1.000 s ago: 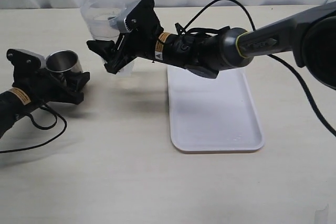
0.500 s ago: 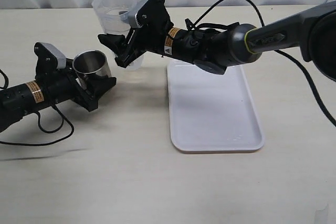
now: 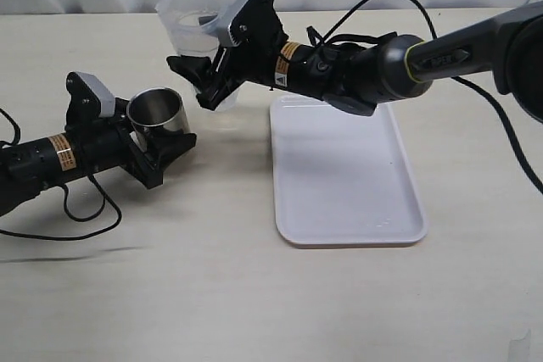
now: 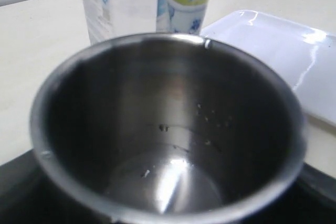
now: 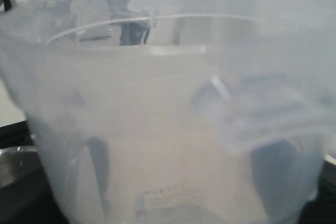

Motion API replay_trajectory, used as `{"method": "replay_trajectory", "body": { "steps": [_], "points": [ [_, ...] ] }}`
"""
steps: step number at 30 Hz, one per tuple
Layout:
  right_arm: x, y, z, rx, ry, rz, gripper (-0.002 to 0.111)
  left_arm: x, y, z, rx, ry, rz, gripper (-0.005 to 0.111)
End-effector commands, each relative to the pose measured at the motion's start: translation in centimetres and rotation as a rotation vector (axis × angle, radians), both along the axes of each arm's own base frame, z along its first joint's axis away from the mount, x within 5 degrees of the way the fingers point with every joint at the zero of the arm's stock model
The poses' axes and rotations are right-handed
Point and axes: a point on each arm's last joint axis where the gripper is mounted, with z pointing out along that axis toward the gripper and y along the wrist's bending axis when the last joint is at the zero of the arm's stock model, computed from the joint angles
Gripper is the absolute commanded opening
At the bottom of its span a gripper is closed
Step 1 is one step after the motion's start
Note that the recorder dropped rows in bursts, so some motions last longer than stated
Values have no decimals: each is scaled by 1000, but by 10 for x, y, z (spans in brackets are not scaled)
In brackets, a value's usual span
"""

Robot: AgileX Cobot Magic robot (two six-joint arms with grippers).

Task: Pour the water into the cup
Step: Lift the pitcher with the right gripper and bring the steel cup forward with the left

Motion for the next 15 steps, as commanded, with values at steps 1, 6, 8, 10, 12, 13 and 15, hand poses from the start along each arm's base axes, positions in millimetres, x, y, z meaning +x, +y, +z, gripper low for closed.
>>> {"method": "replay_trajectory", "body": {
  "steps": [1, 6, 8, 10, 12, 13, 15],
  "points": [
    [-4, 1, 8, -8, -55, 67, 4, 0, -8, 3, 4, -38, -34, 0],
    [-4, 2, 8, -11, -56, 70, 4, -1, -9, 2, 17, -49, -41, 0],
    [-4, 2, 8, -13, -61, 71, 4, -1, -9, 2, 17, -49, -41, 0],
    [-5, 2, 7, -36, -93, 83, 4, 0, -9, 2, 17, -49, -39, 0],
    [-5, 2, 7, -62, -130, 96, 4, 0, -9, 2, 17, -49, -39, 0],
    [-5, 2, 7, -63, -131, 96, 4, 0, -9, 2, 17, -49, -39, 0],
    [-5, 2, 7, -64, -134, 97, 4, 0, -9, 2, 18, -51, -37, 0]
  ]
}}
